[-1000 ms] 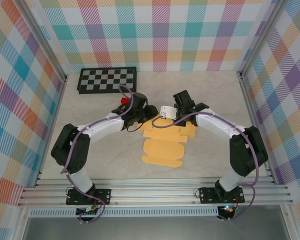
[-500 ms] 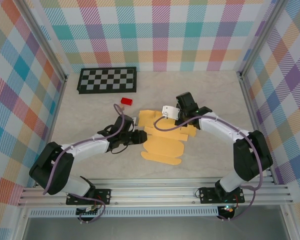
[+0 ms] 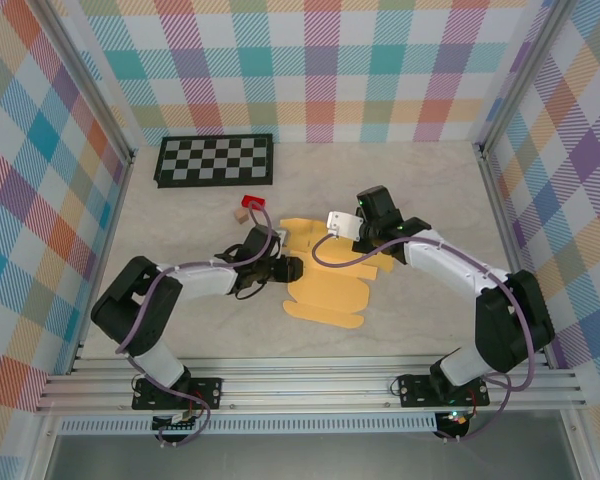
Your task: Fold the paper box
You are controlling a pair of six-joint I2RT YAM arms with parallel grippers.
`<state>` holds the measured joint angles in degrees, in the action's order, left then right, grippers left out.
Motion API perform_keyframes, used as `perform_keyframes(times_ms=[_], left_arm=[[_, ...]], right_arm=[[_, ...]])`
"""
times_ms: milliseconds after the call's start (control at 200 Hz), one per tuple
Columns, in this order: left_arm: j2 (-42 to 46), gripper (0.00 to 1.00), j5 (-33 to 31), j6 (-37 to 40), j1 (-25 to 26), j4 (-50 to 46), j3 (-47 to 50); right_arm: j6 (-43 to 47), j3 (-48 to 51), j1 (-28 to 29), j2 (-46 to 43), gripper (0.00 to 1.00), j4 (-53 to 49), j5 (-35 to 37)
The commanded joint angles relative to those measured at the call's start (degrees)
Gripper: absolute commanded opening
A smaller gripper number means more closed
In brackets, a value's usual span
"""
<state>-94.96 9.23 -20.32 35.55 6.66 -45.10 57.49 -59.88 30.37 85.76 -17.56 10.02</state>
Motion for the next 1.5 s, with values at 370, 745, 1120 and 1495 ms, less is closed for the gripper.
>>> perform_keyframes(times_ms=[370, 745, 1120, 1495], left_arm=[[-4.6, 0.41, -0.2, 1.4, 0.5, 2.2, -6.0], [-4.9, 0.27, -1.2, -5.4, 2.5, -1.1, -10.7], [-8.4, 0.32, 1.5, -10.7, 4.0, 5.8, -7.5], [7.7, 0.4, 4.3, -2.8, -0.6, -2.1, -2.1]], right_arm=[[-0.5, 0.4, 1.1, -0.2, 0.0, 0.9, -0.3], [-2.1, 1.2, 2.4, 0.3, 0.0, 1.6, 1.0], [-2.5, 5.6, 3.6, 0.6, 0.0, 4.4, 3.0], [3.3, 12.0, 3.7, 0.0, 0.0, 14.1, 7.9]])
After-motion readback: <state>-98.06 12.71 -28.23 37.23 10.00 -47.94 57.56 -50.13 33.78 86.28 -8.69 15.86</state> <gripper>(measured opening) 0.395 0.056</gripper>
